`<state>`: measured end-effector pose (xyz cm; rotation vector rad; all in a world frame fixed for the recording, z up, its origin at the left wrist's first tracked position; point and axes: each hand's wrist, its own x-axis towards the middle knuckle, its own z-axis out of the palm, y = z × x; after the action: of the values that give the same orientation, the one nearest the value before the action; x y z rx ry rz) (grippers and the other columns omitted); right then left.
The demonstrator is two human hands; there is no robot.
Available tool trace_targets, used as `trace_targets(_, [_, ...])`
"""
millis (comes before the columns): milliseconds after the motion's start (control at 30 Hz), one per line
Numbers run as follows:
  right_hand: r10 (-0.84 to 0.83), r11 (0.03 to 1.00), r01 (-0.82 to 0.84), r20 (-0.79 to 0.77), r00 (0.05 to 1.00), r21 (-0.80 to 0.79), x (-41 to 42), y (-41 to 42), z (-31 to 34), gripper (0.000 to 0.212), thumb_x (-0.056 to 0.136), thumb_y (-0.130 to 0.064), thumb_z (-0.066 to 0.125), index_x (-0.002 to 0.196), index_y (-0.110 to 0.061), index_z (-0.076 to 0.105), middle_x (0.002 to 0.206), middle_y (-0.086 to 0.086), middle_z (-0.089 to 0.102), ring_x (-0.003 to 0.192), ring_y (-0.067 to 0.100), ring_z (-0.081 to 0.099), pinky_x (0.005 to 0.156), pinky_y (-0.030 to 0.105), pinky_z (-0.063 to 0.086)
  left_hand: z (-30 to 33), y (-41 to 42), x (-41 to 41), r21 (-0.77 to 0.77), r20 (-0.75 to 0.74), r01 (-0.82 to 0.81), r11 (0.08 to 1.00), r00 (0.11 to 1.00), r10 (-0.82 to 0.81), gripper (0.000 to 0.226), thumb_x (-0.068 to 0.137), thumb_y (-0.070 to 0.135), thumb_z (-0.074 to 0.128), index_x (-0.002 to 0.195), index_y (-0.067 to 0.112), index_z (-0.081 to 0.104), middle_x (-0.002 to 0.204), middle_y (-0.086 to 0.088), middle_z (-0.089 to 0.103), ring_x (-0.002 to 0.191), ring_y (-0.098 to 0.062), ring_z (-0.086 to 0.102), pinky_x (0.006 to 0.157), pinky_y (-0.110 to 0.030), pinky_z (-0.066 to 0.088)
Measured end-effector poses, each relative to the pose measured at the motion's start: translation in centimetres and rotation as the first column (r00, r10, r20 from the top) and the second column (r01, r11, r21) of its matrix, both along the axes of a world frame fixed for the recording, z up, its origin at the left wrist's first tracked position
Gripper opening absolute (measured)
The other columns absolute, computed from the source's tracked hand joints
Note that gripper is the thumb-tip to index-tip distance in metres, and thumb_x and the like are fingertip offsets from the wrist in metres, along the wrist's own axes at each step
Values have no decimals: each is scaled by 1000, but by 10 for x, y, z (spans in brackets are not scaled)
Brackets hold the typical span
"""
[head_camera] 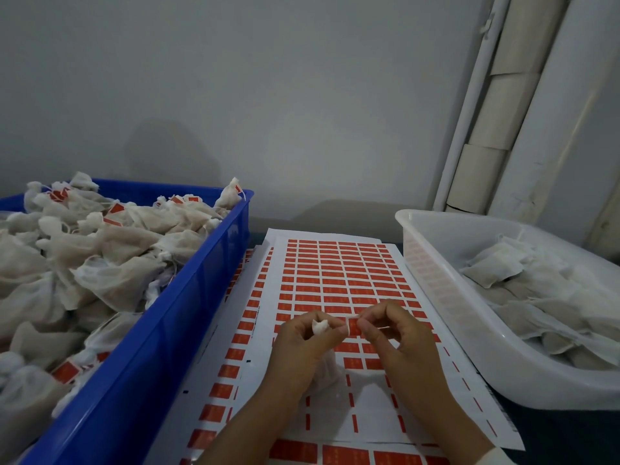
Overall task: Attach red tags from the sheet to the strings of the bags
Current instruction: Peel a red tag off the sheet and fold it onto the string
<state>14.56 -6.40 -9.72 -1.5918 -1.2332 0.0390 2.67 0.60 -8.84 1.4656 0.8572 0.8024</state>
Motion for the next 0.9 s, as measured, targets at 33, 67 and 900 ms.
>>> trace_targets(33, [4,1000,-4,8,1000,-3,0,0,0,19,85,-19,62,77,-34,55,78,-19,61,81,-1,59,75,8,45,0,0,0,-1,4,3,1000,1000,-3,7,83,28,65,76,27,65,76,16,65,73,-6,58,58,-14,40])
trace_targets(67, [9,1000,-9,16,1000,-5,0,0,0,19,85,-18,62,77,-34,55,77,-19,61,80,-1,59,75,9,46,0,0,0,-1,6,3,1000,1000,-3,8,83,28,65,76,27,65,75,16,64,73,-6,58,57,-14,40])
trace_targets(900, [19,1000,-20,95,995,8,1,0,-1,27,83,-14,64,74,-36,52,74,-20,60,81,-3,60,72,4,45,-10,2,3,241,-89,9,970,996,13,12,83,31,65,73,35,60,77,18,62,73,-3,60,57,-3,37])
